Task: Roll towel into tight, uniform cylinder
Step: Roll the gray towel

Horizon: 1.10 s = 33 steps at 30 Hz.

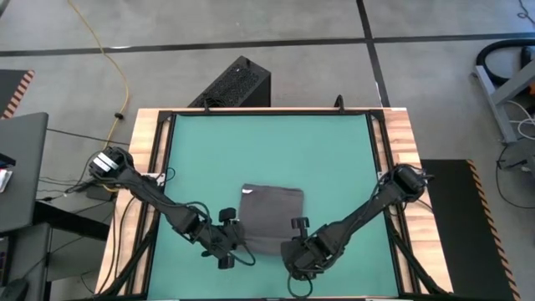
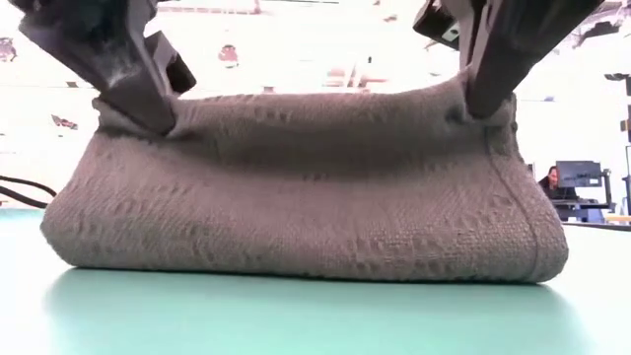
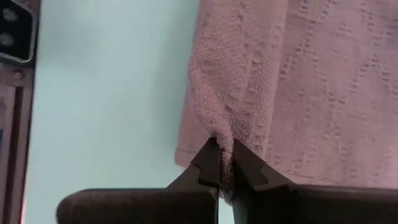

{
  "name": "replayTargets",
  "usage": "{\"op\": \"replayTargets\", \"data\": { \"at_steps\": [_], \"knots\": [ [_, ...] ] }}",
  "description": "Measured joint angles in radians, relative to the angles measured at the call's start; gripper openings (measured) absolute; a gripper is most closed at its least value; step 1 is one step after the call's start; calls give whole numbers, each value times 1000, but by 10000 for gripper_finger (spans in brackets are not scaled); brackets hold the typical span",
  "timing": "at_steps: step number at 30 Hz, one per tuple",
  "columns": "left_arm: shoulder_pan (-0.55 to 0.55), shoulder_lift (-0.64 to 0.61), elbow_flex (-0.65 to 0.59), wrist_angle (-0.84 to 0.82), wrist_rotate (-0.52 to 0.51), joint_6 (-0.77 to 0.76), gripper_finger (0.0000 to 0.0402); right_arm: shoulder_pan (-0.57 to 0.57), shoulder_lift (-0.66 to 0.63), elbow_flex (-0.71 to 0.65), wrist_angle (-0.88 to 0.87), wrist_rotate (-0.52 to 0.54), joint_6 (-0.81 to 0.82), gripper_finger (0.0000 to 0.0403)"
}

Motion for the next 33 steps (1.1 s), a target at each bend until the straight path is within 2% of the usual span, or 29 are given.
{"op": "replayTargets", "data": {
  "at_steps": [11,16,23,33],
  "knots": [
    [1,0,-7,44,-53,24,2,-12,0,-149,121,8,14,28],
    [0,18,-6,52,-74,23,2,-10,-1,-149,120,10,11,36],
    [1,138,-7,100,-64,18,2,-1,1,-150,118,28,8,38],
    [-7,147,-6,105,-69,22,10,15,39,-150,131,29,-27,50]
  ]
}}
